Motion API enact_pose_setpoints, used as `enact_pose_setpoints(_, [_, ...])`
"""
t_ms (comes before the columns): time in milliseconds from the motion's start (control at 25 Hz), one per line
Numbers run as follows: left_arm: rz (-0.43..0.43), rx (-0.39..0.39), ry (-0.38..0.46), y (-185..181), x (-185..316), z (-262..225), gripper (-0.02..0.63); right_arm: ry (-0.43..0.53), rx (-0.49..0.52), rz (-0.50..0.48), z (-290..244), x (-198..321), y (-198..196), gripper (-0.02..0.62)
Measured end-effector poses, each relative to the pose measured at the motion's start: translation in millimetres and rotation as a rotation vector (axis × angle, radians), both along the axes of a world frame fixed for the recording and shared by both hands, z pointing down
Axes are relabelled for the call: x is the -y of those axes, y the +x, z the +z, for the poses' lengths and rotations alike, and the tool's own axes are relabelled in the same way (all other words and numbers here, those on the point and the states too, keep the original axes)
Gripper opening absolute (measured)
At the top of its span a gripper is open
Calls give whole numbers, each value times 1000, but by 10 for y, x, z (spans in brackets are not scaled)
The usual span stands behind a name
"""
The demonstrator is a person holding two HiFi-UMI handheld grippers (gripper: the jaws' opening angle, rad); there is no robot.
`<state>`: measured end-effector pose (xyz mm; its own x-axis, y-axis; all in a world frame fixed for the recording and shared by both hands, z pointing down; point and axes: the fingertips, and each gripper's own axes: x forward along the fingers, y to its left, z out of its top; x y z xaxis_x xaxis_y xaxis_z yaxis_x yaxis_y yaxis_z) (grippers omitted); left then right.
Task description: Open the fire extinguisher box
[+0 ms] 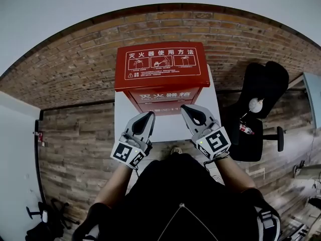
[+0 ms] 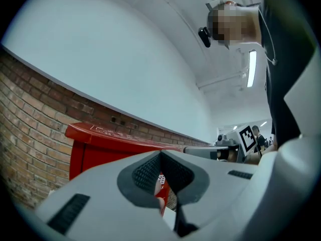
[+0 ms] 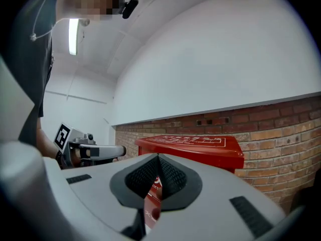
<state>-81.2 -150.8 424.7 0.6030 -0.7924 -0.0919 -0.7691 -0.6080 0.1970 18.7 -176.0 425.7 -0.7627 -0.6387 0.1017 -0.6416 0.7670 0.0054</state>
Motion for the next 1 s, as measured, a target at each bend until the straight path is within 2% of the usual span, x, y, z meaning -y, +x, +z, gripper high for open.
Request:
enact_pose_setpoints(120, [-21,-1,-3,21,93,17,49,-11,-19,5,82,127,45,18])
enact_pose_setpoints(320, [-94,31,-8,-107,228,17,49,-30,3,-18,91,242,31,18])
enact_pose_setpoints(400, [-97,48,0,-178,263,-25,48,5,-1,1,-4,273,26,18])
enact_pose_setpoints(520, [-83,59,24,-285,333,-159,48,144,-25,34,-302,293,4,18])
enact_pose_setpoints(600, [-88,73,48,-388,383,-277,48,197,-3,64,-506,311,31,18])
enact_pose_setpoints(800, [-109,100,121,-686,507,-562,57,160,32,142,-683,523,326,20])
enact_pose_setpoints(840, [-115,108,132,-747,535,-605,90,156,38,158,-698,572,390,21])
enact_pose_setpoints(880, [-124,117,142,-807,561,-640,120,153,42,173,-708,610,451,34])
enact_pose_setpoints(1000, [-160,145,160,-992,629,-689,164,133,39,190,-671,692,591,150])
